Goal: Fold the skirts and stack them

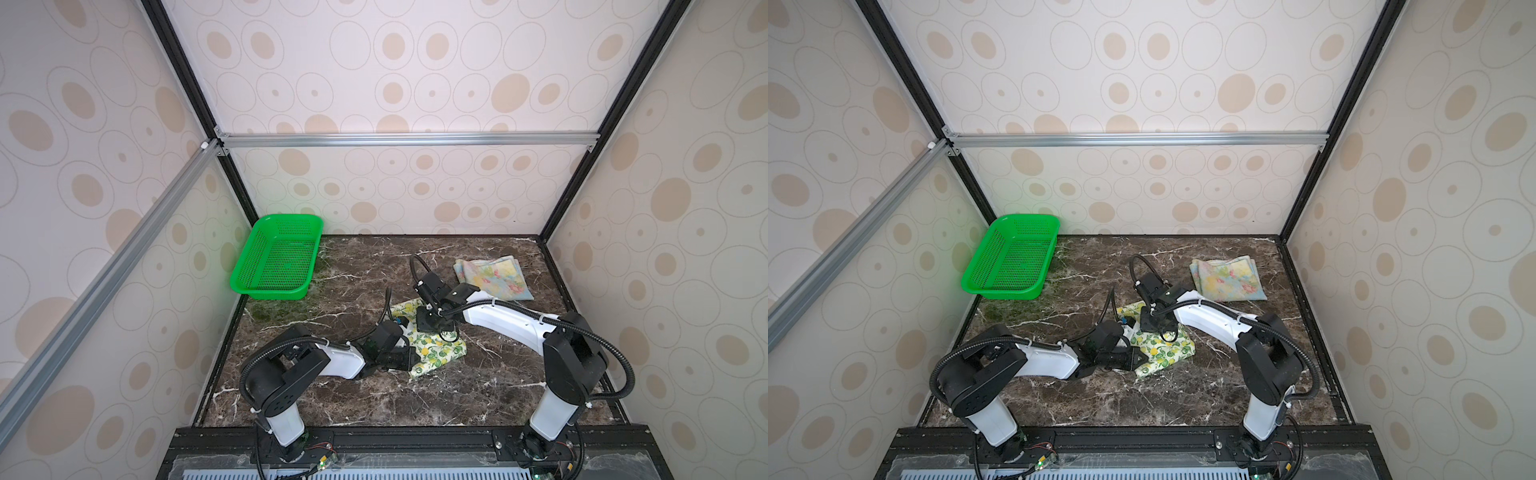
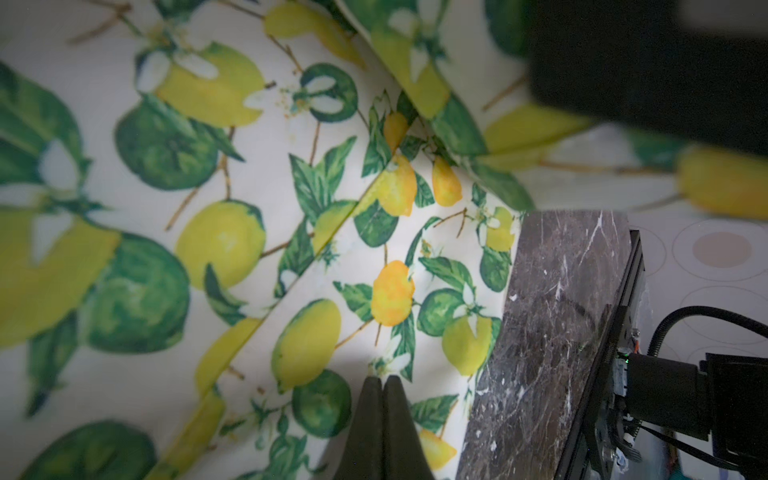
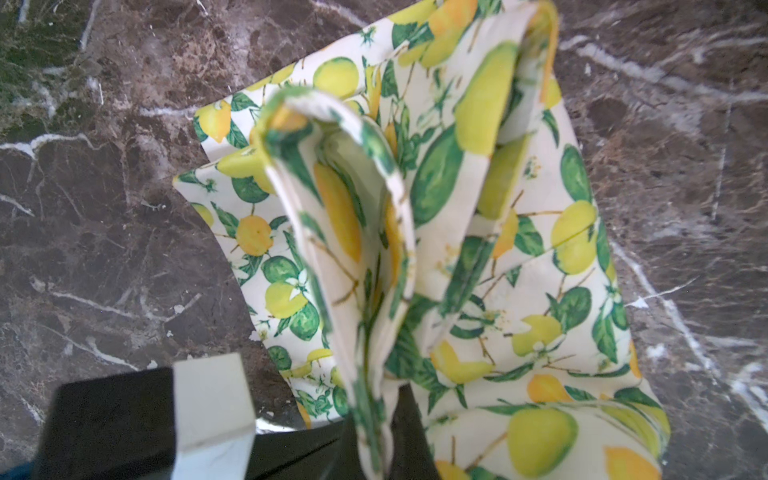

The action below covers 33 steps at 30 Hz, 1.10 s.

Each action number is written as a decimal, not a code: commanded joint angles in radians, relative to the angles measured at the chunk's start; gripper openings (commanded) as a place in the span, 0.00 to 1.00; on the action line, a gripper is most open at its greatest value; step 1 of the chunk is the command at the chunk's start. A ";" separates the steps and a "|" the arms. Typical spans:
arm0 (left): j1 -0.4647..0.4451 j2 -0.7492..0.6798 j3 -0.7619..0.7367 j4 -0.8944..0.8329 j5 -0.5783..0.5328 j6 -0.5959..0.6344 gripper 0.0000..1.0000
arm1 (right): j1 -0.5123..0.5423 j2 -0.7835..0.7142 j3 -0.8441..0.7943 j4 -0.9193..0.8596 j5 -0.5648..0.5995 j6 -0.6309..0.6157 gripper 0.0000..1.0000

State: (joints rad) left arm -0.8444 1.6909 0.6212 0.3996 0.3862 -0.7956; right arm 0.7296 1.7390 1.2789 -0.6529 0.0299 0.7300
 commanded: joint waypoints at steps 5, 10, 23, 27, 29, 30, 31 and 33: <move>-0.007 -0.076 -0.001 -0.157 -0.066 0.056 0.00 | 0.011 -0.002 -0.012 0.023 0.019 0.035 0.00; -0.007 -0.053 -0.019 -0.091 -0.047 0.031 0.00 | 0.018 -0.001 0.000 0.025 0.024 0.037 0.00; -0.015 0.024 -0.055 -0.002 -0.032 0.000 0.00 | 0.030 0.014 0.003 0.043 0.025 0.049 0.00; -0.016 0.034 -0.060 0.003 -0.035 -0.003 0.00 | 0.038 0.025 0.003 0.055 0.016 0.055 0.00; -0.018 0.035 -0.060 0.005 -0.035 -0.002 0.00 | 0.044 0.035 0.005 0.063 0.008 0.060 0.00; -0.018 0.035 -0.061 0.006 -0.036 -0.003 0.00 | 0.048 0.042 0.005 0.068 0.003 0.061 0.00; -0.017 0.035 -0.061 0.005 -0.037 -0.004 0.00 | 0.052 0.050 0.008 0.069 0.002 0.062 0.00; -0.018 0.033 -0.063 0.005 -0.038 -0.004 0.00 | 0.058 0.064 0.008 0.076 -0.001 0.065 0.00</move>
State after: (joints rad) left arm -0.8513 1.6924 0.5793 0.4553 0.3618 -0.7898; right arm 0.7692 1.7763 1.2789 -0.5949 0.0441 0.7677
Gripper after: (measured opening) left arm 0.047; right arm 0.059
